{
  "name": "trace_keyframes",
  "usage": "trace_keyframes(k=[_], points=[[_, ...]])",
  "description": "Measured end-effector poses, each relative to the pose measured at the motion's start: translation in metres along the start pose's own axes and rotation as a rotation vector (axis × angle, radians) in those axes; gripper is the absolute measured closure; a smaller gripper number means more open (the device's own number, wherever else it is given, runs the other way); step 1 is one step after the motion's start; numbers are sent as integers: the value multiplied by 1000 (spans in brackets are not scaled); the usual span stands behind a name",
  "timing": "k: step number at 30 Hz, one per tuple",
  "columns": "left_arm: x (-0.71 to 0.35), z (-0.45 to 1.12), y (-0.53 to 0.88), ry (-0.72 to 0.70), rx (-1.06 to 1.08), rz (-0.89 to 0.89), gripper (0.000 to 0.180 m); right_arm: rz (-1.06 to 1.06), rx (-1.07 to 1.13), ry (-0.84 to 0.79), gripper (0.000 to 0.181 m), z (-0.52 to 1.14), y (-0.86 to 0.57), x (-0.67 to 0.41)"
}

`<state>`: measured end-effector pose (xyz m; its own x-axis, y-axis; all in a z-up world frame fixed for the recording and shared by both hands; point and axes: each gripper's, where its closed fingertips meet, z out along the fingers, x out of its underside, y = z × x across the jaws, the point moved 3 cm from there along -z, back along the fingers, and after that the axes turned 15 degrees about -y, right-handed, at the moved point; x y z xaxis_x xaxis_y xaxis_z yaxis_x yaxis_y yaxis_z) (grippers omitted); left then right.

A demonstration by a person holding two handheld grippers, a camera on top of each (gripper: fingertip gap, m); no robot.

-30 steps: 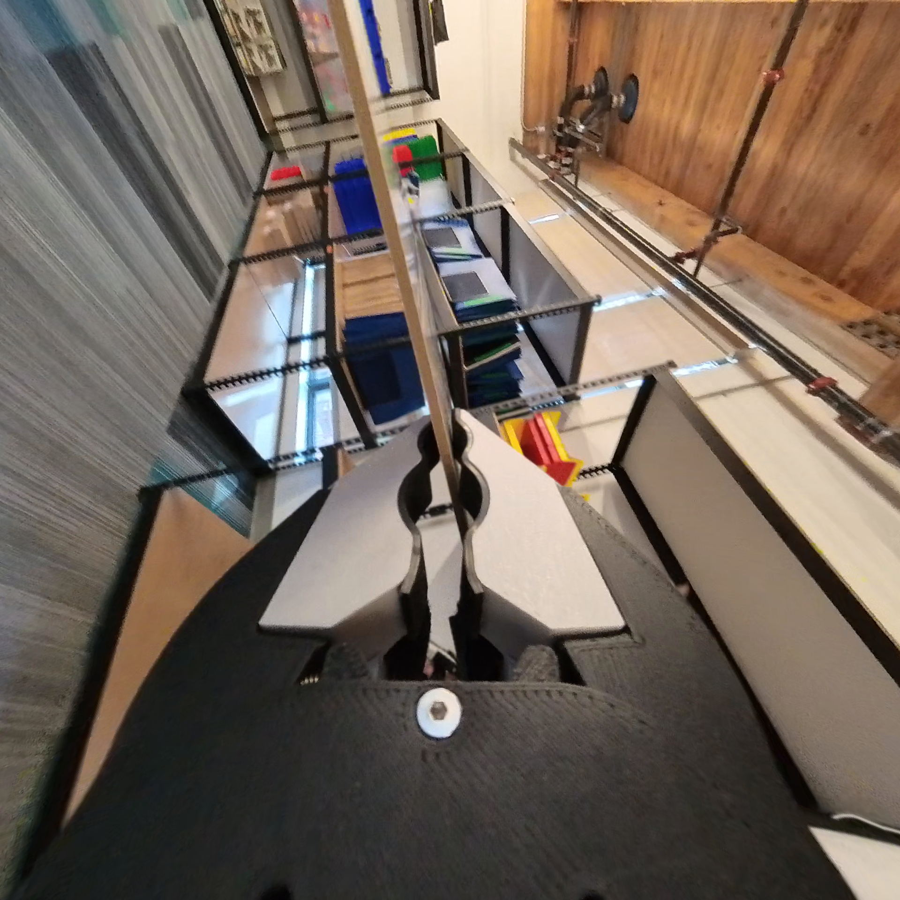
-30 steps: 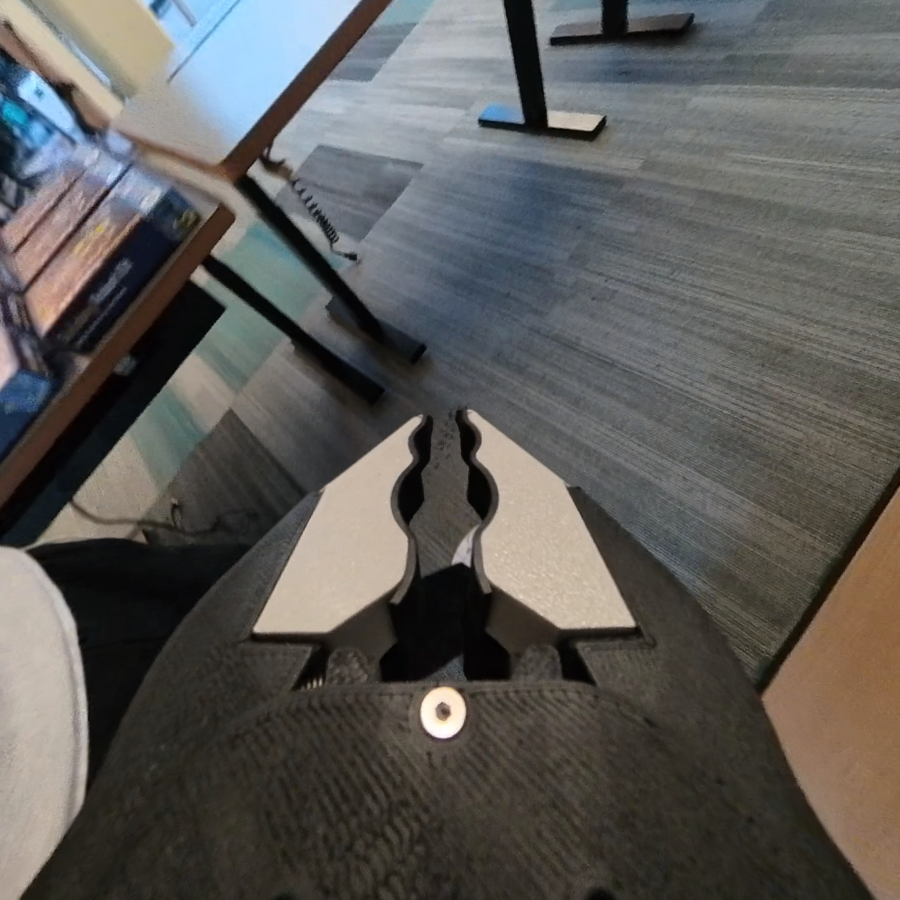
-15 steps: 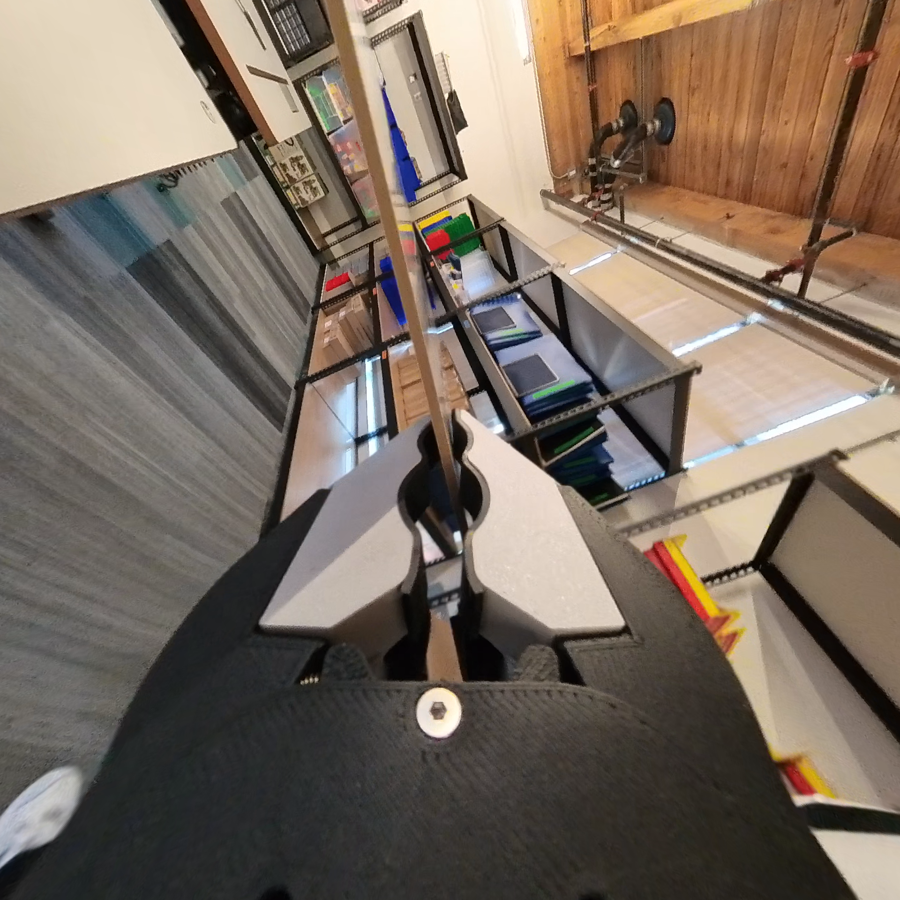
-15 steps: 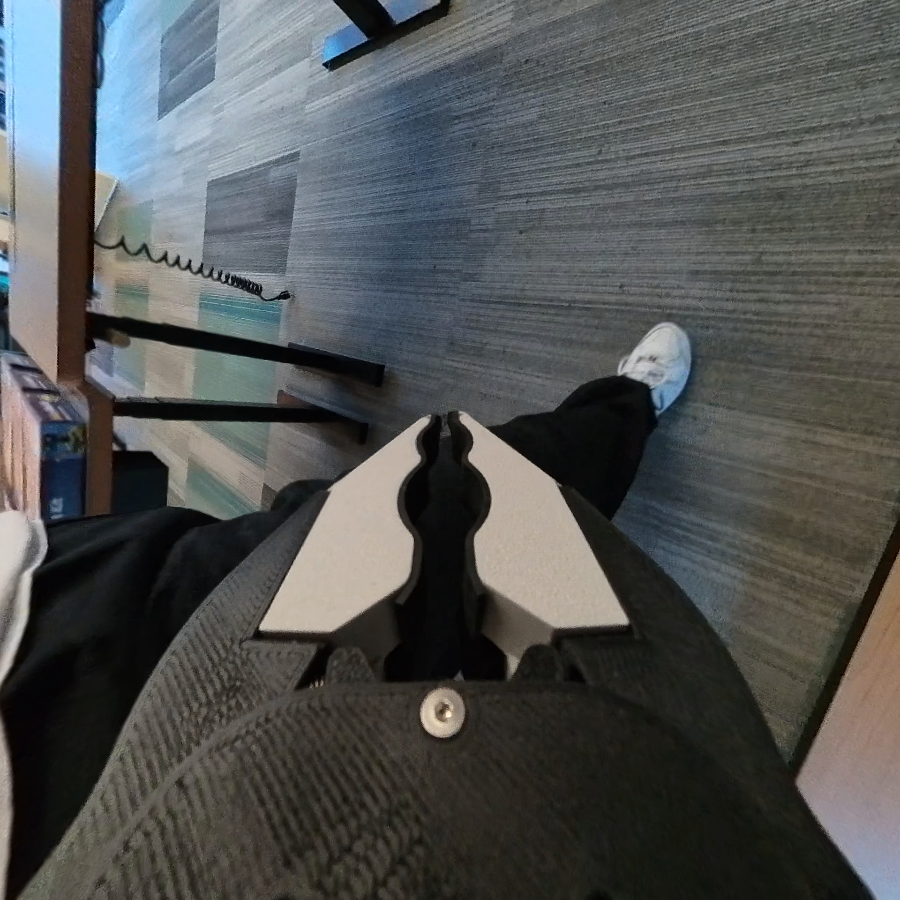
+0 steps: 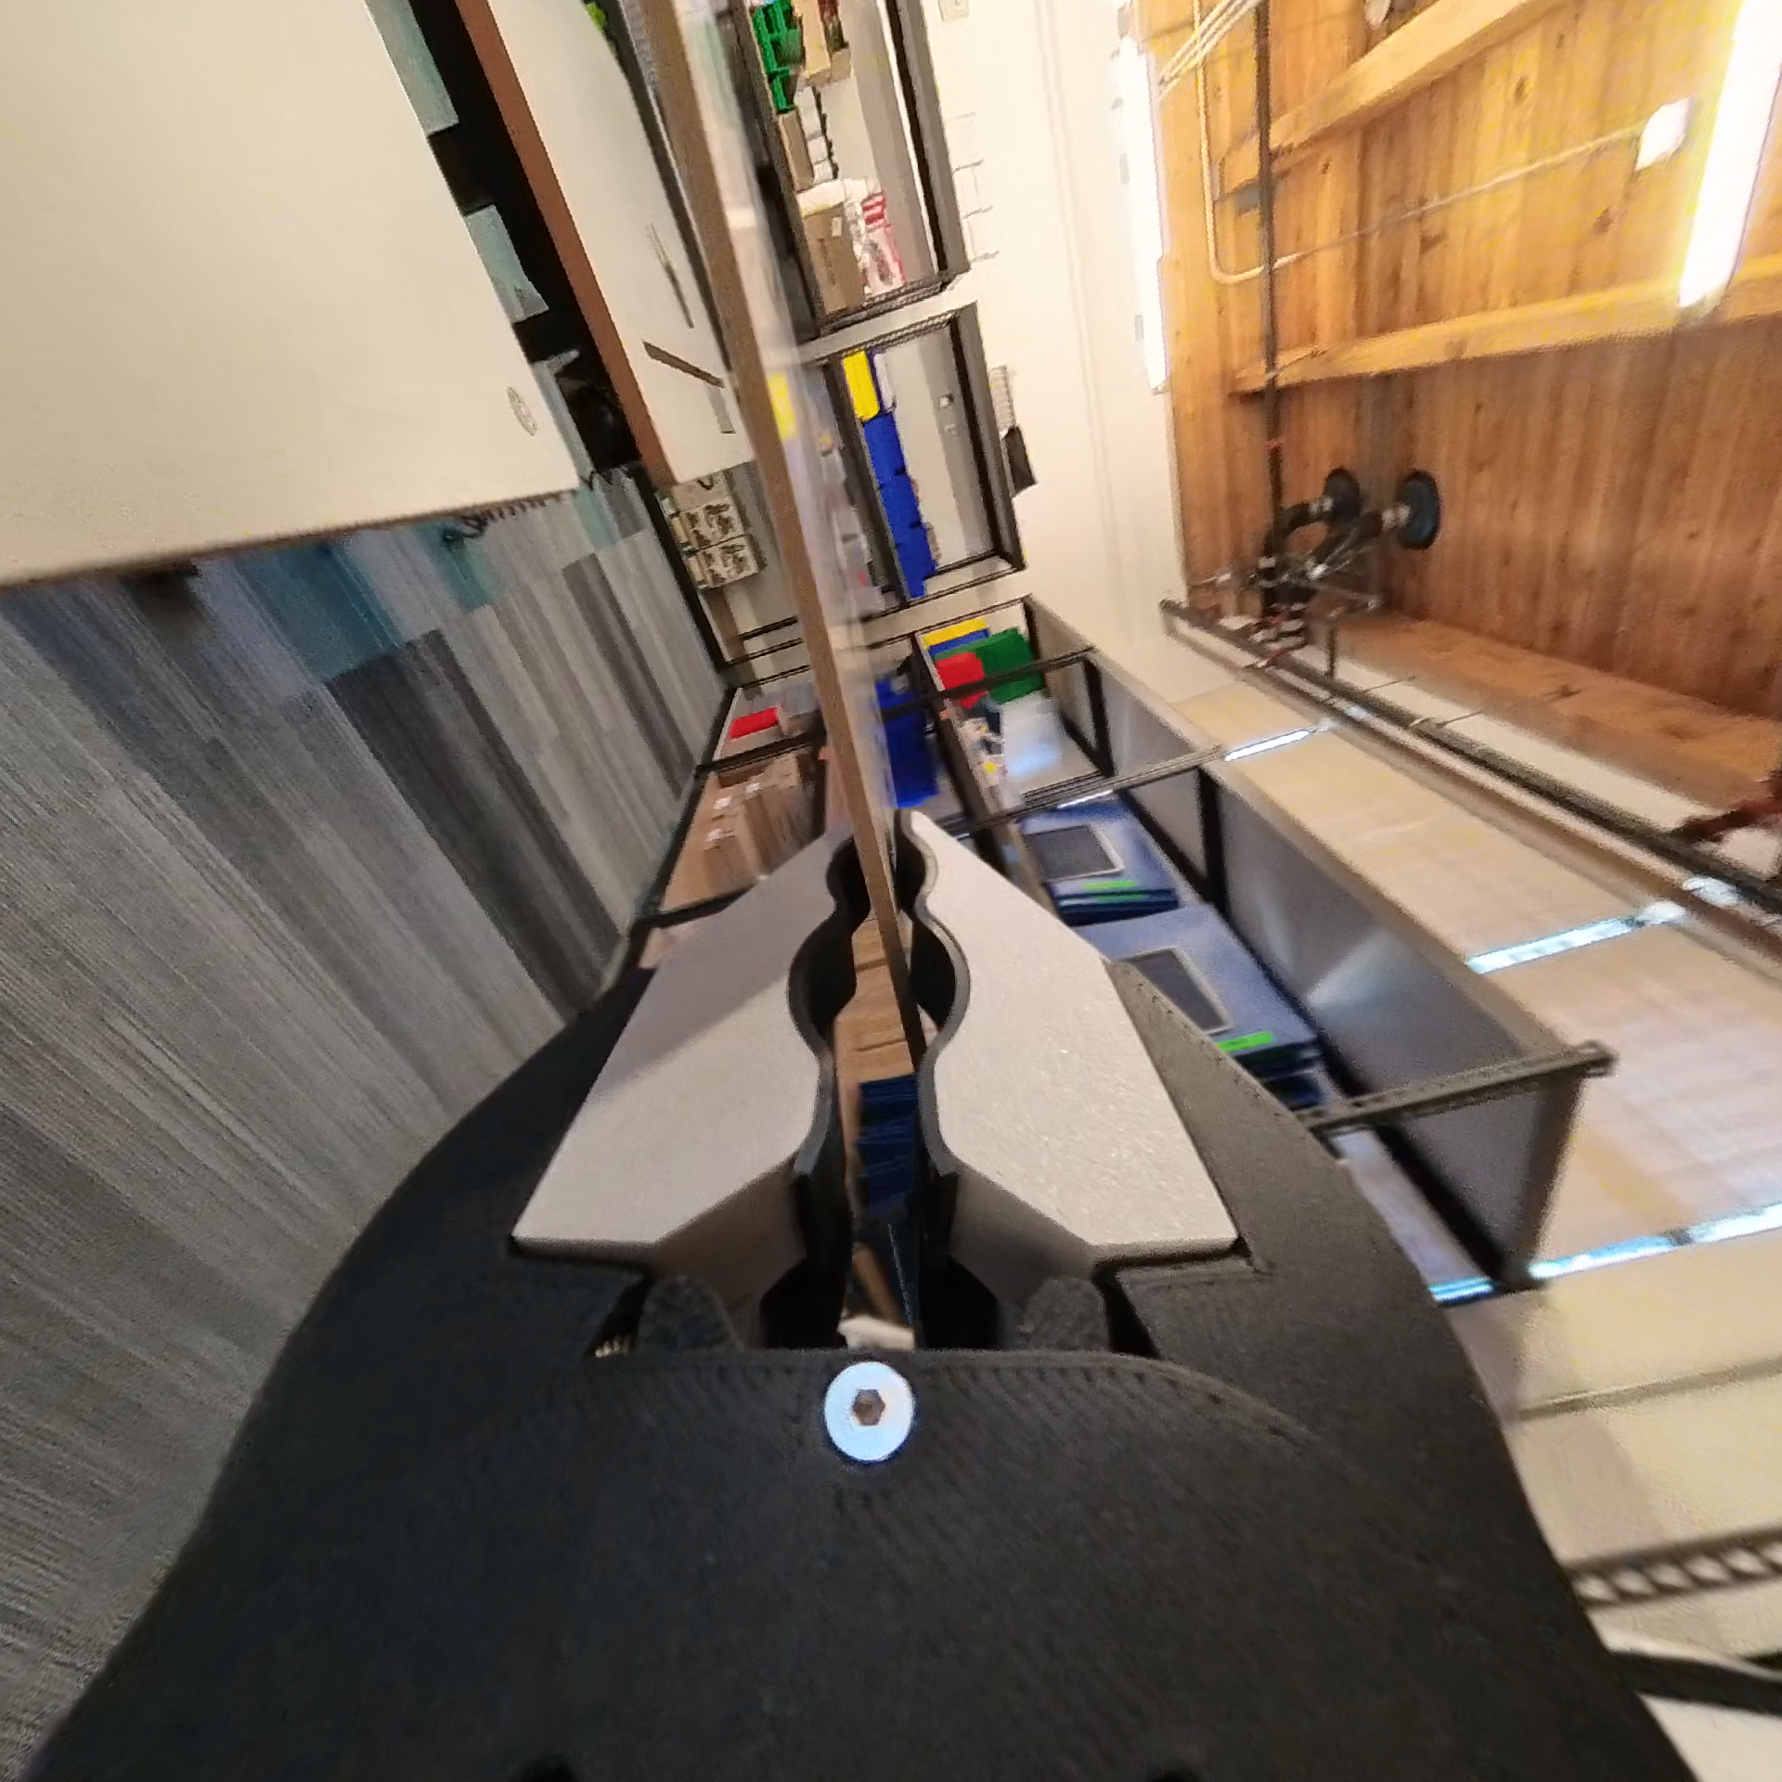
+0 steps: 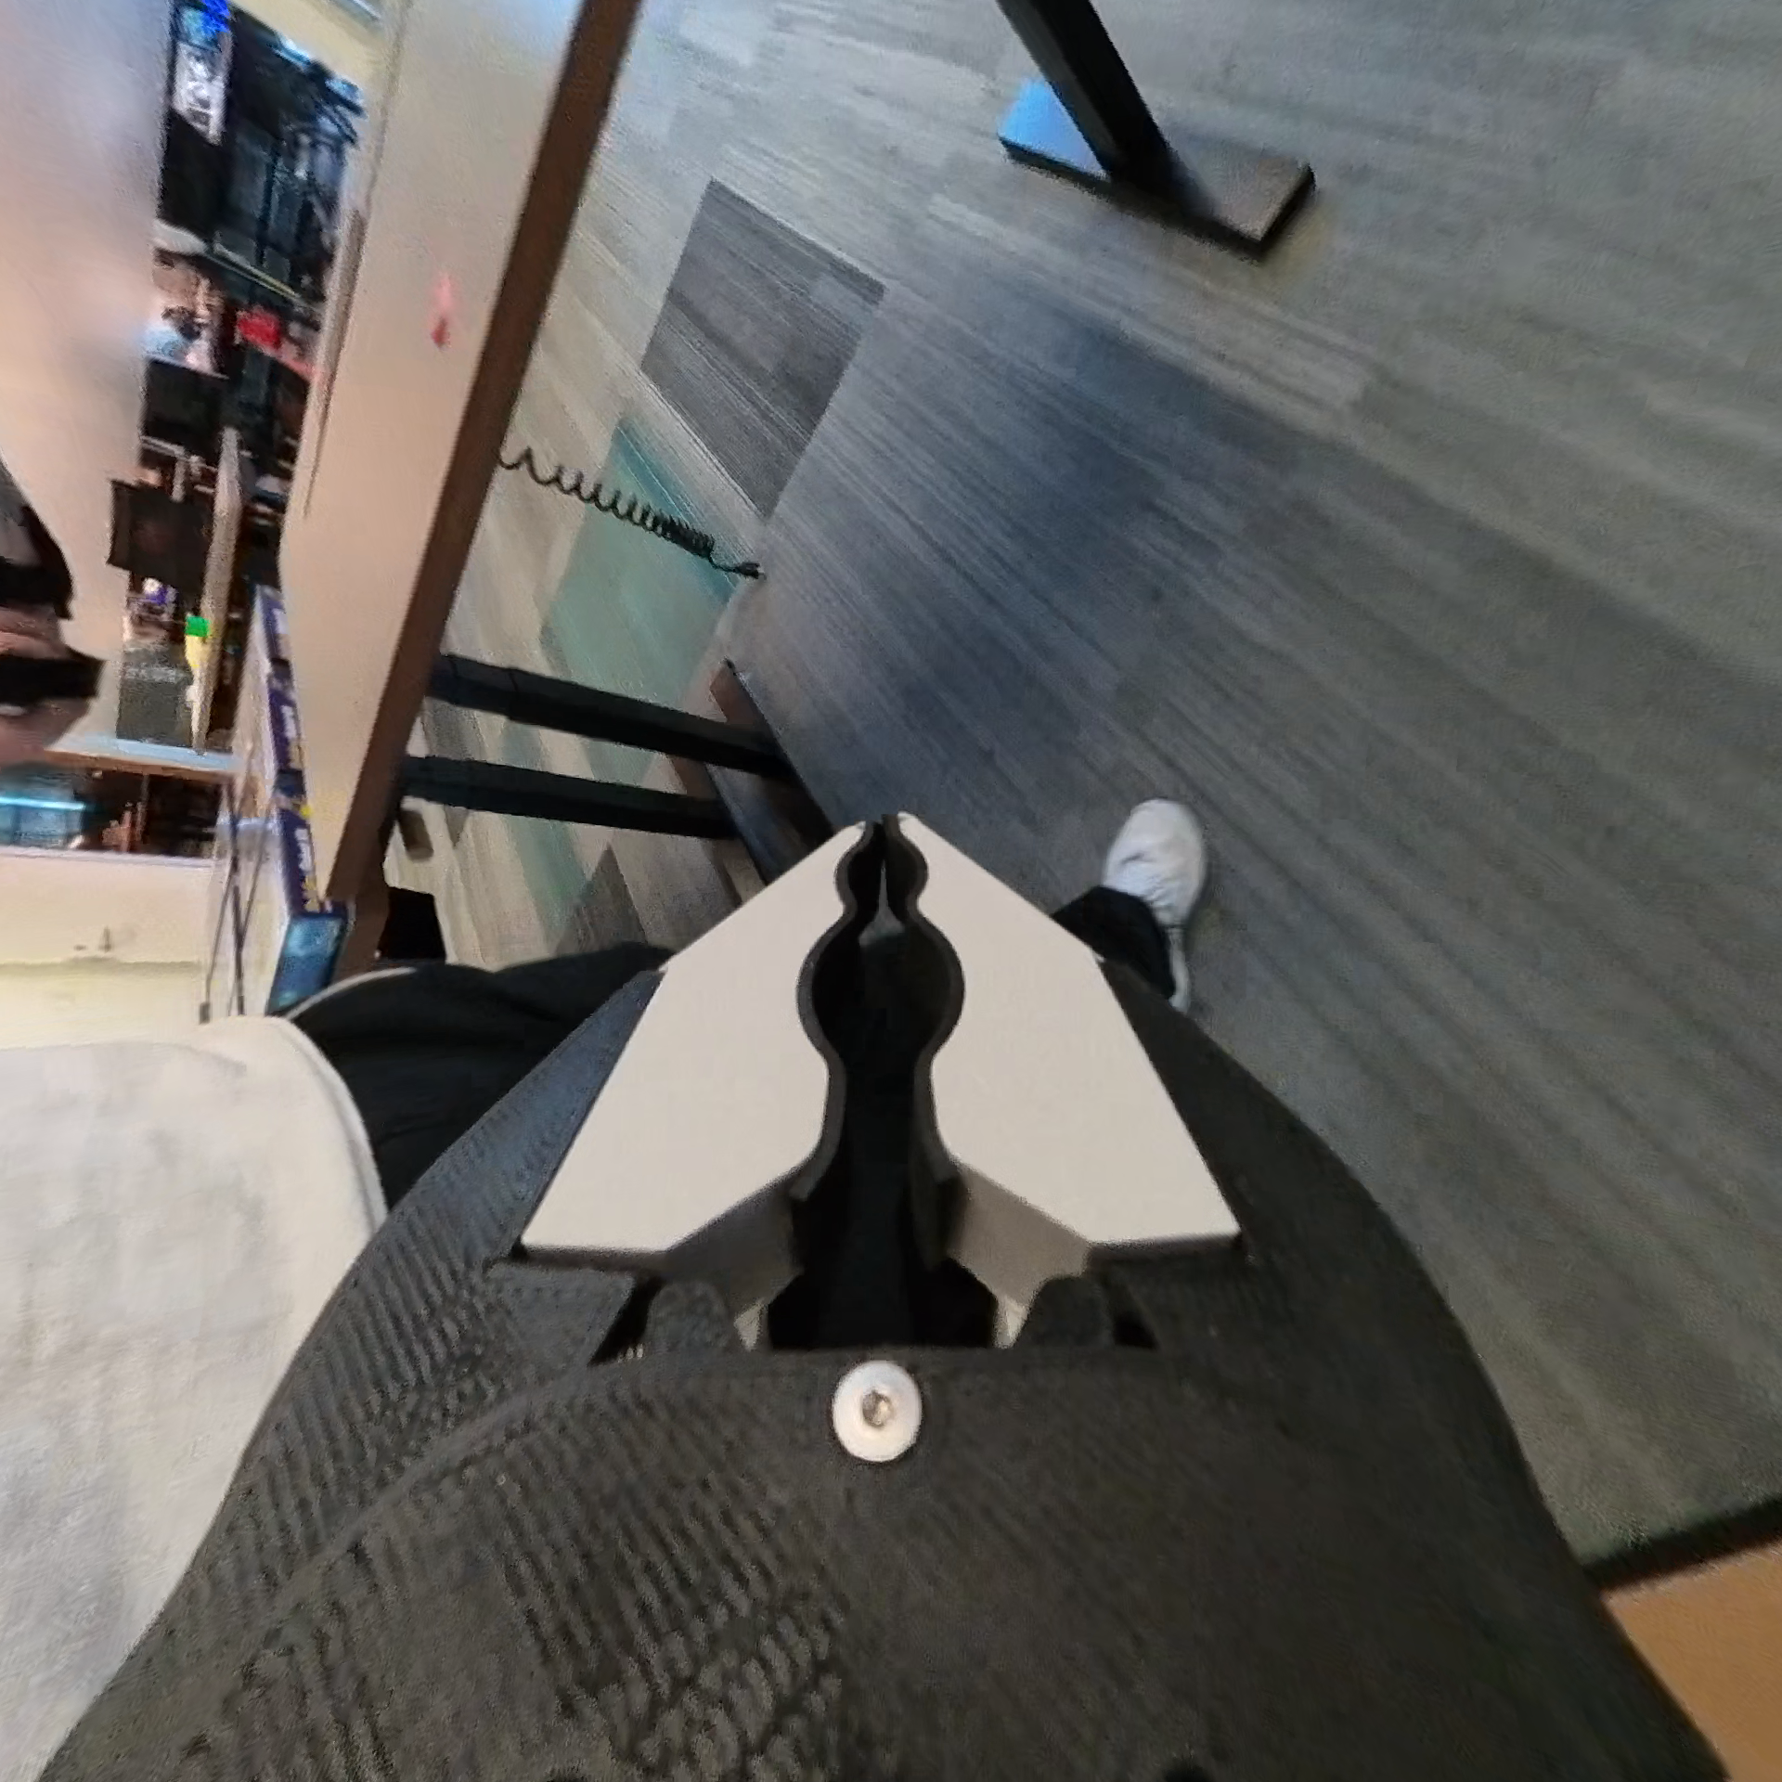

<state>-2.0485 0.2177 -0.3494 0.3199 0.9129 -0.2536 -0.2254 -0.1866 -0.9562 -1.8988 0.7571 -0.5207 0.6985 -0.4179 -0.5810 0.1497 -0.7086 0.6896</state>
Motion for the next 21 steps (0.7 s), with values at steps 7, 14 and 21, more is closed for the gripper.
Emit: trace_keyframes(k=[7,14,21], points=[[8,173,35,106,7,86,178,34,-13,-123,181,109,-48,-114],[27,370,39,153,79,32,177,-78,39,-212,181,154,-105,-270],[55,535,44,43,145,47,178,-236,-10,-336,181,208,-186,-490]])
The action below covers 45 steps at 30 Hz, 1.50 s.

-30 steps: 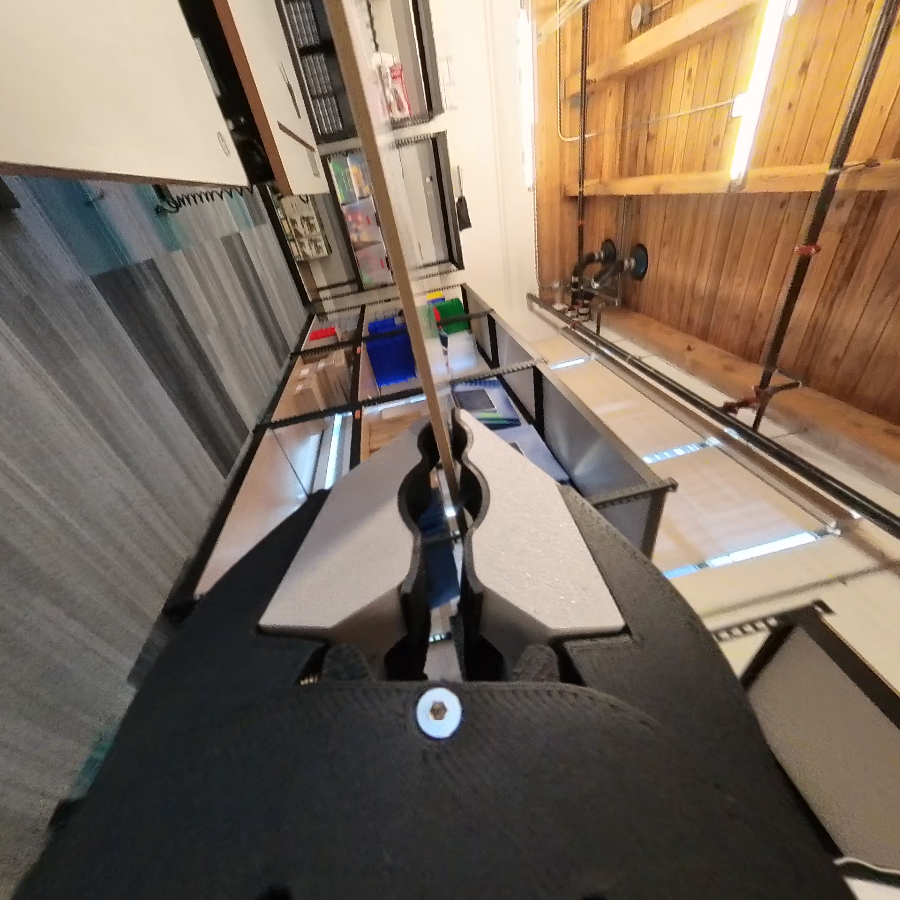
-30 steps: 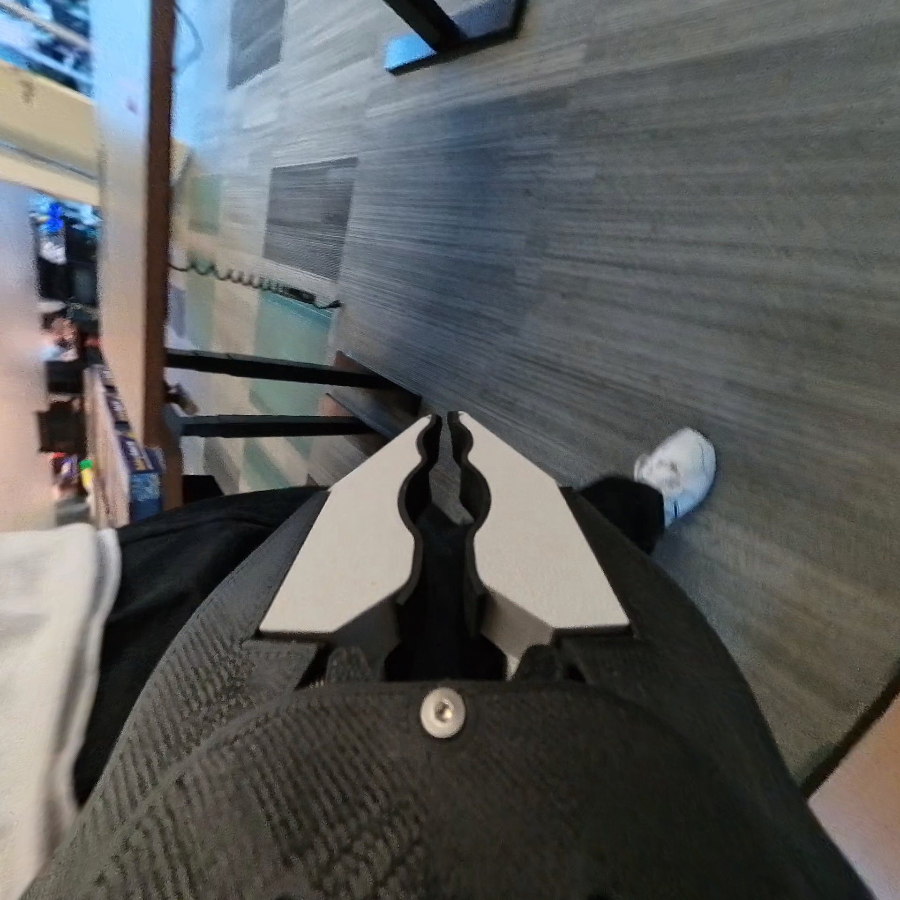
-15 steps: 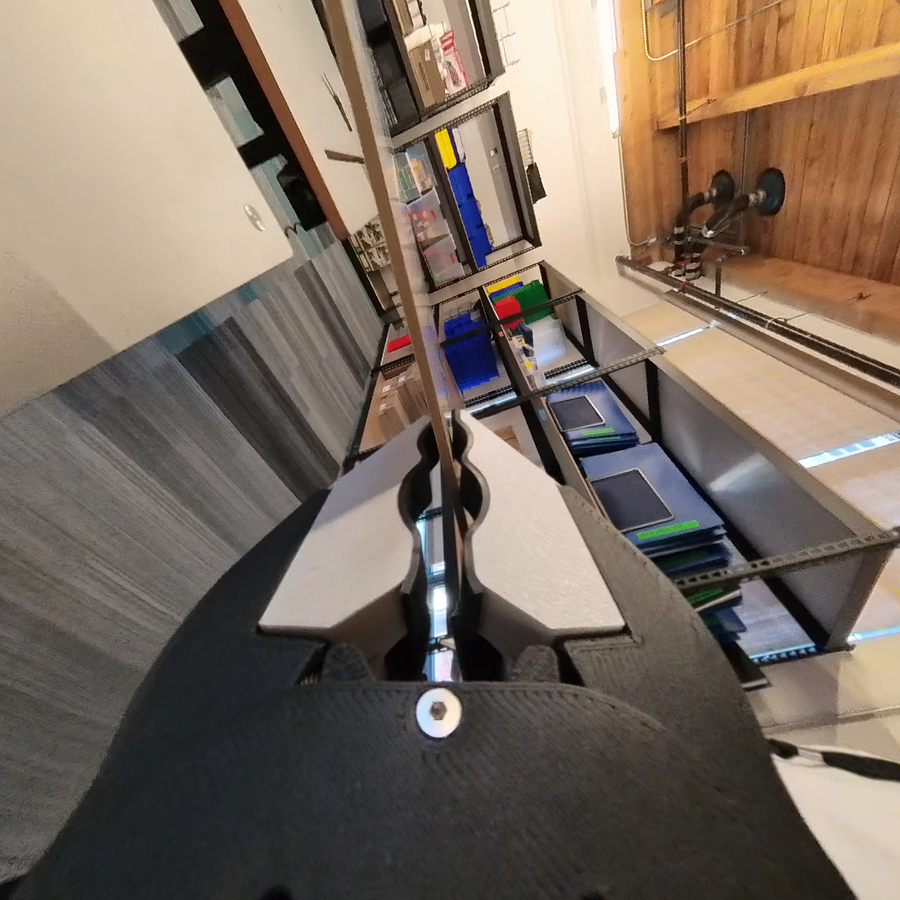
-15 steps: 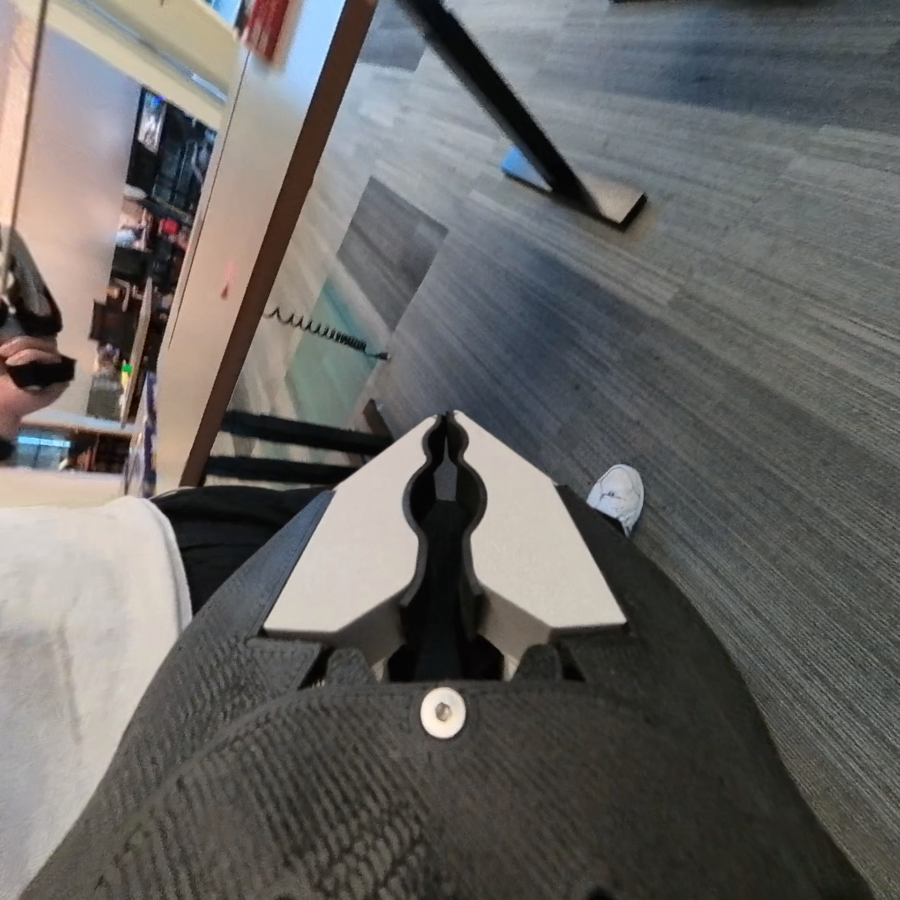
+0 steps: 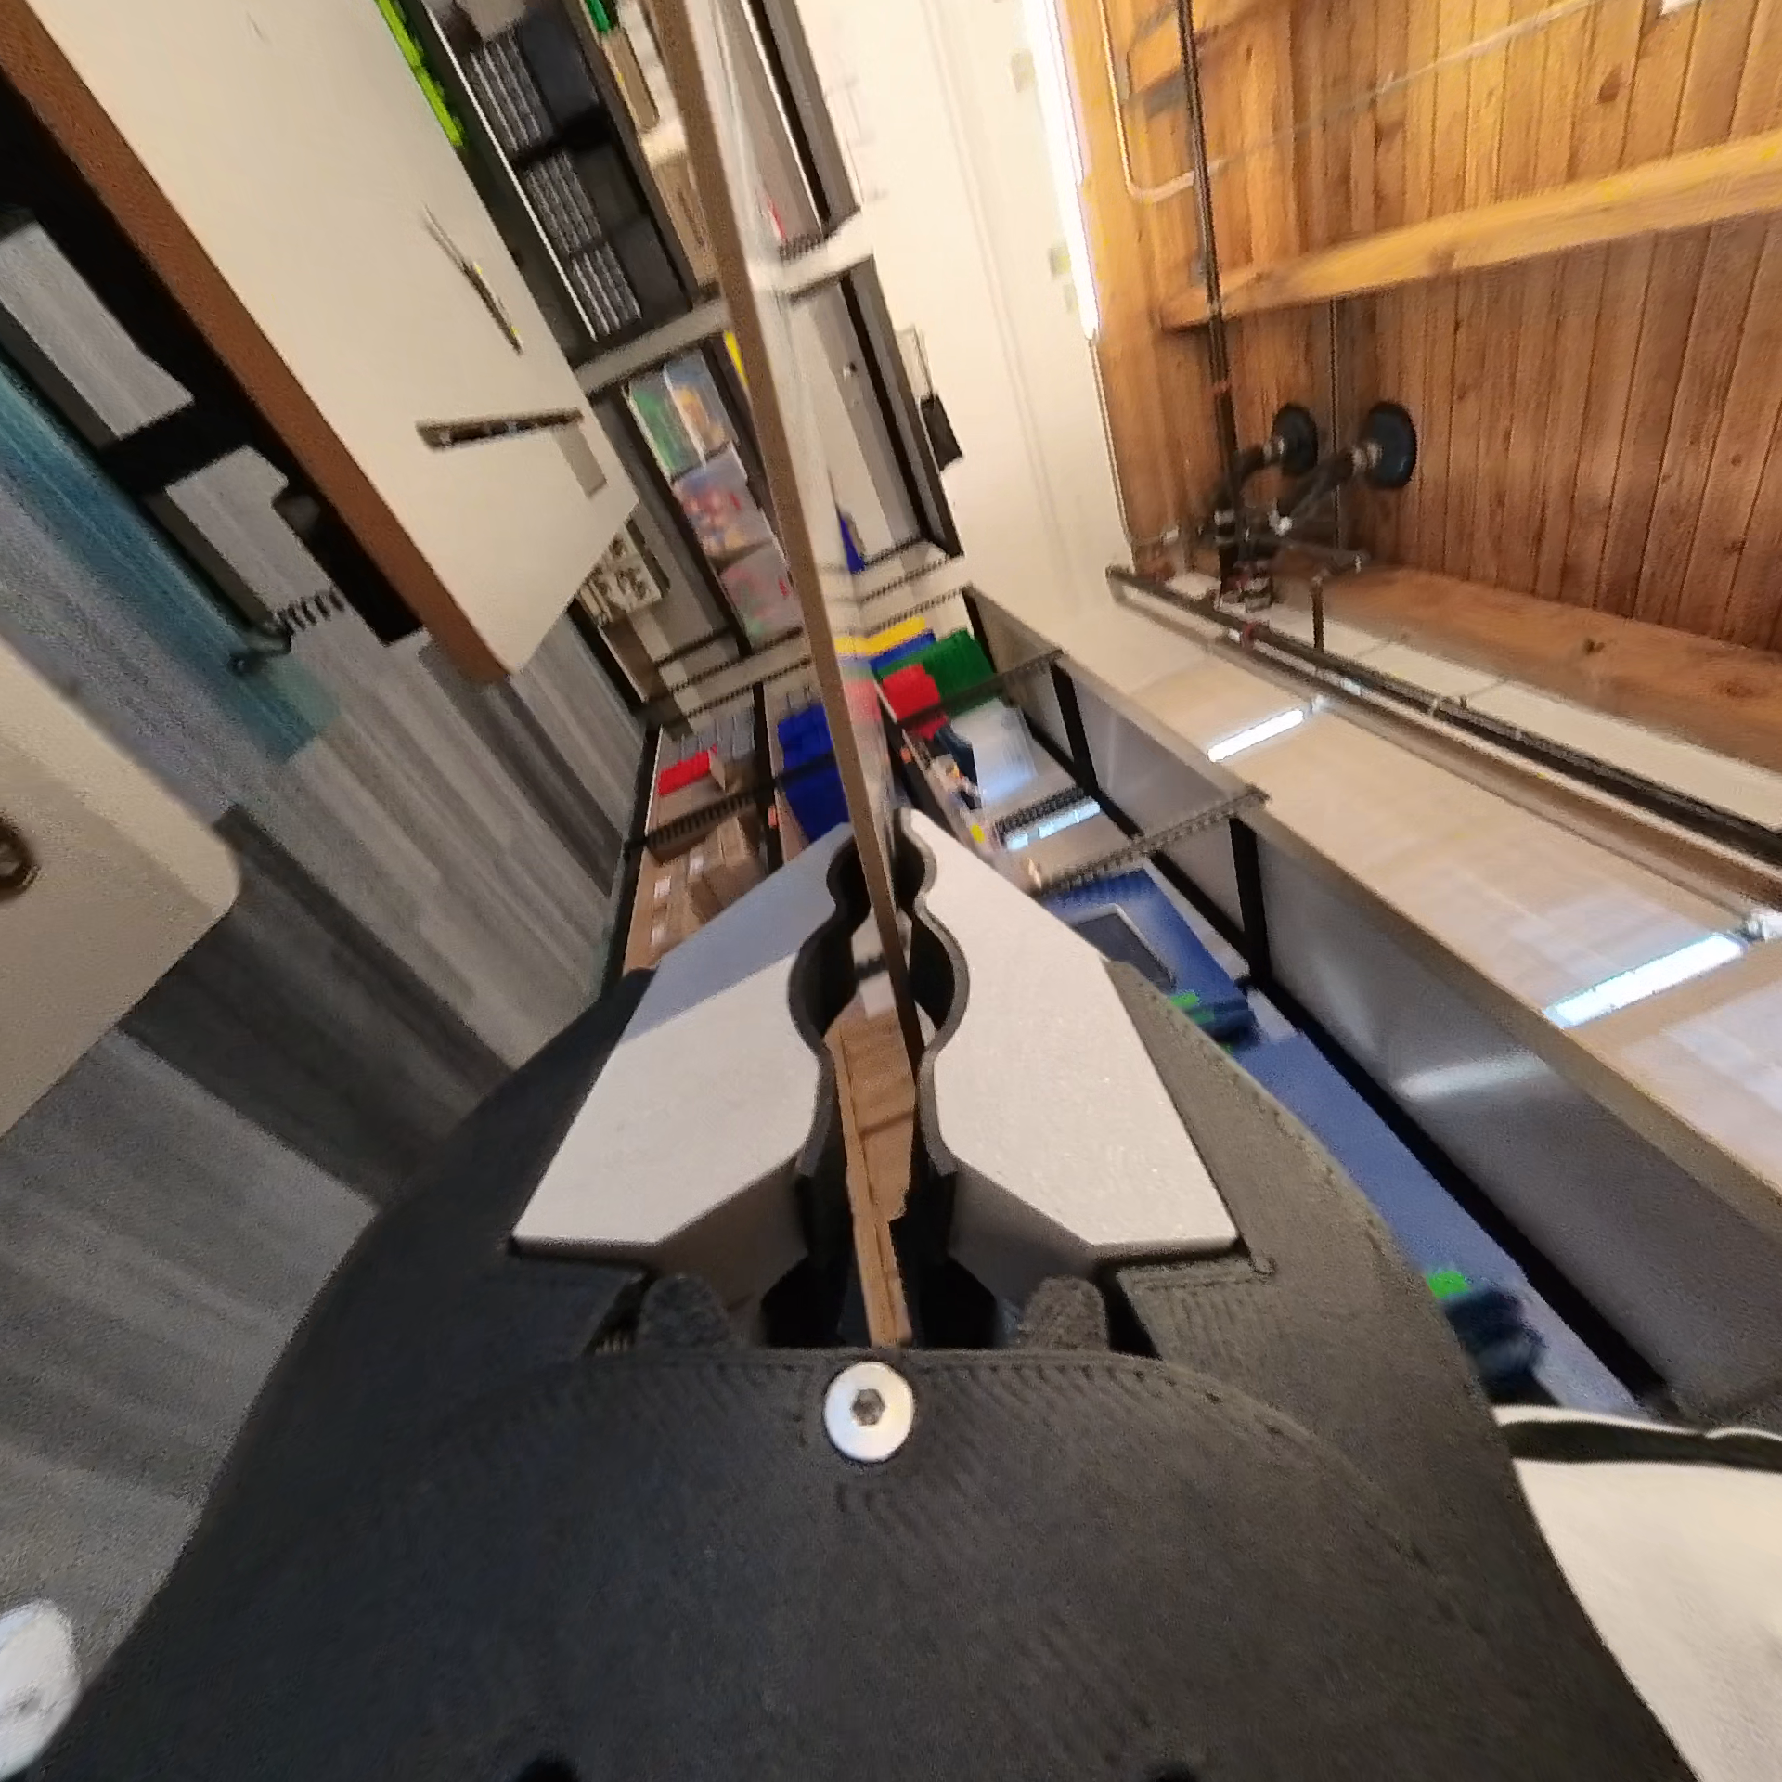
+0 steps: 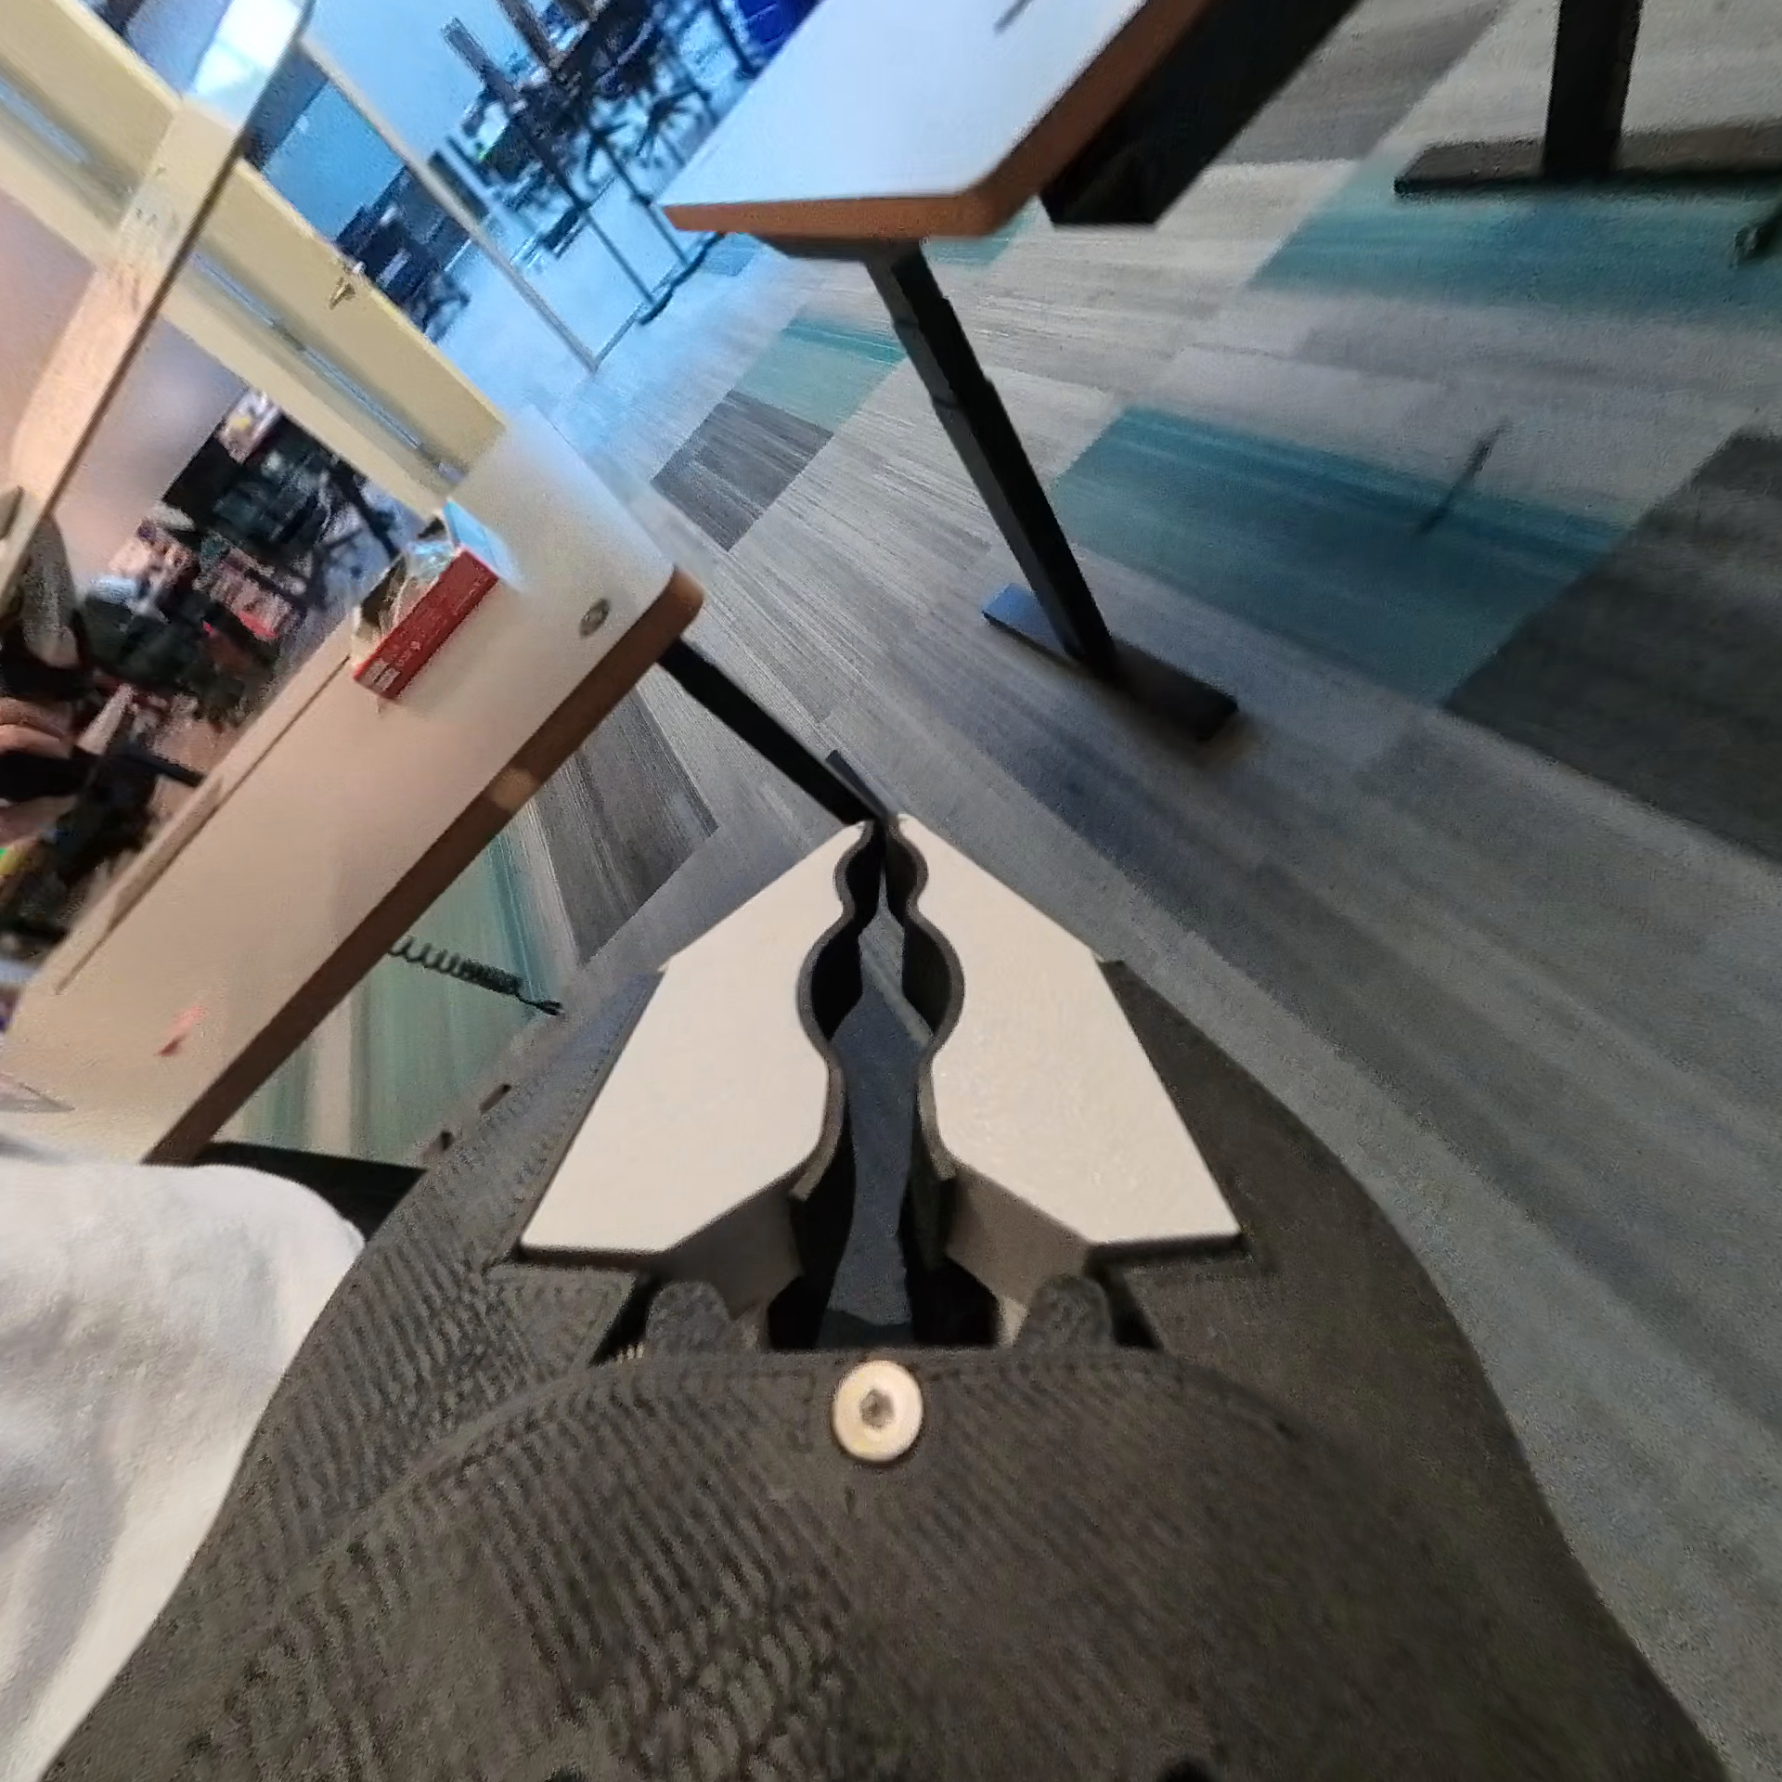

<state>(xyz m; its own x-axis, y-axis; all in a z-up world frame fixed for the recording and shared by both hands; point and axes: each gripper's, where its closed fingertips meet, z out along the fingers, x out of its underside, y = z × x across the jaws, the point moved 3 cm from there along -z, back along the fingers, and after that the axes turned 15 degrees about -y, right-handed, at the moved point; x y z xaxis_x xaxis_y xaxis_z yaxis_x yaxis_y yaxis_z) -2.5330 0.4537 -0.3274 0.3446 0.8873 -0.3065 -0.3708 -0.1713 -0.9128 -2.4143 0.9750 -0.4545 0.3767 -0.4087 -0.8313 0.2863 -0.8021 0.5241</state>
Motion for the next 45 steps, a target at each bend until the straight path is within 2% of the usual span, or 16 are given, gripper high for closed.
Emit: trace_keyframes(k=[3,6,10,14,18,22,26,29,31,33,37,39,41,45], points=[[6,52,8,-109,-30,-3,178,-116,-84,71,180,65,-36,-71],[3,99,17,-156,-45,41,178,-312,-171,80,180,132,-65,-142],[-1,161,32,-162,-83,92,178,-321,-284,167,180,226,-96,-196],[7,238,68,-86,-82,106,177,-341,-303,155,181,301,-134,-224],[32,343,105,33,-47,37,178,-179,-207,152,181,327,-176,-227],[73,470,131,188,-4,-56,178,-180,-82,210,181,329,-239,-231],[133,598,142,349,63,-80,178,-91,40,91,181,331,-312,-278],[180,688,149,380,130,-176,178,-62,100,39,181,334,-380,-313],[208,739,150,345,185,-254,178,-74,106,37,181,341,-427,-337],[225,780,147,251,219,-332,178,-84,92,104,181,355,-472,-361],[217,831,135,53,271,-363,178,-186,-108,181,172,429,-525,-454],[190,841,132,-41,256,-309,178,-238,-235,252,166,493,-536,-498],[155,840,129,-120,218,-179,178,-305,-370,295,168,572,-531,-537],[85,821,132,-243,100,107,177,-605,-576,327,170,748,-496,-577]])
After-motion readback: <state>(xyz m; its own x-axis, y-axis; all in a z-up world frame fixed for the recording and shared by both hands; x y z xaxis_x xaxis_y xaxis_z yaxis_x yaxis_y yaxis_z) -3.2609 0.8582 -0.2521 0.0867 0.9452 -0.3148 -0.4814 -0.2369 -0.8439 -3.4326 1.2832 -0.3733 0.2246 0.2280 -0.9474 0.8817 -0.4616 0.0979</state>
